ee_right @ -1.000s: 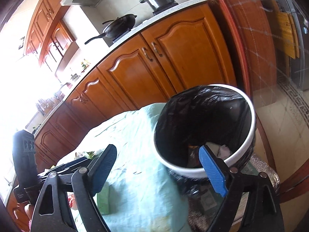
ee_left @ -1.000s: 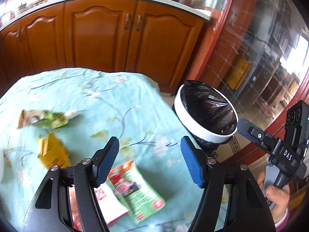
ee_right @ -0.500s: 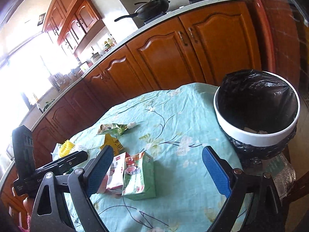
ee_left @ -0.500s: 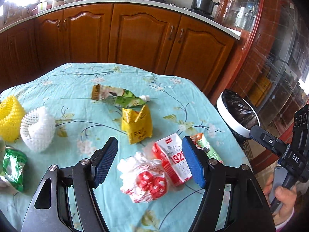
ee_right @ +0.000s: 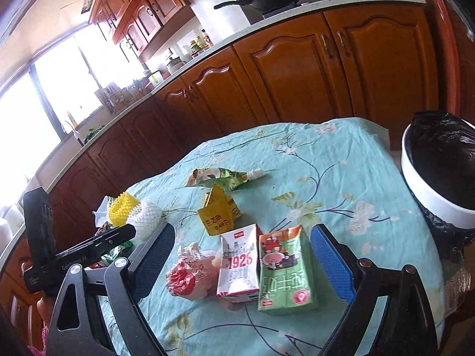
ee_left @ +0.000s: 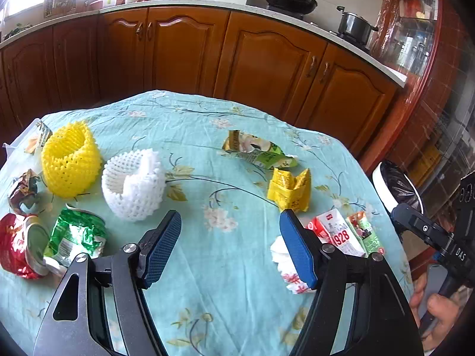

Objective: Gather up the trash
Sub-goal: 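Grasp the white foam fruit net with the left tool while the right tool grasps the yellow crumpled packet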

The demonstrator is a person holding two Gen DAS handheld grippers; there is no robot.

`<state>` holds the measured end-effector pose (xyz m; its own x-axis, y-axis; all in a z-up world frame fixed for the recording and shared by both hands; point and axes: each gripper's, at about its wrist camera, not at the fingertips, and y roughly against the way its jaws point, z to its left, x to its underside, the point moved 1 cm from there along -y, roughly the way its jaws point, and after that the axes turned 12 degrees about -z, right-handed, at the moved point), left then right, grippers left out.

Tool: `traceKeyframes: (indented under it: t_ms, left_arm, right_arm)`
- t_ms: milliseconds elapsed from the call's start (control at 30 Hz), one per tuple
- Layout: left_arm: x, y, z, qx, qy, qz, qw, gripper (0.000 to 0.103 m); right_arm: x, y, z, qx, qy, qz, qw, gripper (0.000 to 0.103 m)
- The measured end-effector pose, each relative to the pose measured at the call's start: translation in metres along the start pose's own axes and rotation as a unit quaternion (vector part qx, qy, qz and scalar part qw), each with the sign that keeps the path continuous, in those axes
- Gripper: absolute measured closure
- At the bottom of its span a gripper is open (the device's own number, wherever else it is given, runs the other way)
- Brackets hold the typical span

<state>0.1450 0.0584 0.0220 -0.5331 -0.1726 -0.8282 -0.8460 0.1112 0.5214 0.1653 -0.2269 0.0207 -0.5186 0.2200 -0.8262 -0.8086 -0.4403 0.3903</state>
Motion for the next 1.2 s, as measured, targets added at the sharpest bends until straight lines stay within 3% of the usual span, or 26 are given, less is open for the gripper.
traceKeyframes:
  t_ms: [400,800,867,967,1033,1100,1200]
  left_arm:
    - [-0.019,-0.021,0.049,-0.066,-0.025,0.01,0.9974,0.026]
    - [-0.014,-0.068,0.058,-0.101,-0.068,0.047,0.9915,0.027]
    - [-0.011,-0.074,0.059,-0.104,-0.07,0.058,0.9904,0.035]
    - [-0.006,-0.084,0.062,-0.099,-0.065,0.079,0.9899,0.056]
    - [-0.003,-0.088,0.063,-0.097,-0.06,0.087,0.9896,0.079]
    - [-0.003,-0.086,0.064,-0.093,-0.056,0.084,0.9906,0.083]
    - [-0.005,-0.079,0.061,-0.078,-0.047,0.073,0.9932,0.088]
  right_arm:
    - [0.004,-0.06,0.043,-0.018,0.05,0.05,0.997,0.009]
    - [0.013,-0.116,0.057,-0.008,0.083,0.102,0.991,0.009]
    - [0.015,-0.123,0.054,-0.001,0.084,0.108,0.991,0.01]
    - [0.018,-0.132,0.05,0.01,0.085,0.117,0.989,0.018]
    - [0.019,-0.136,0.046,0.014,0.079,0.126,0.989,0.028]
    - [0.022,-0.139,0.042,0.017,0.074,0.133,0.988,0.058]
    - [0.022,-0.134,0.039,0.01,0.067,0.122,0.99,0.06]
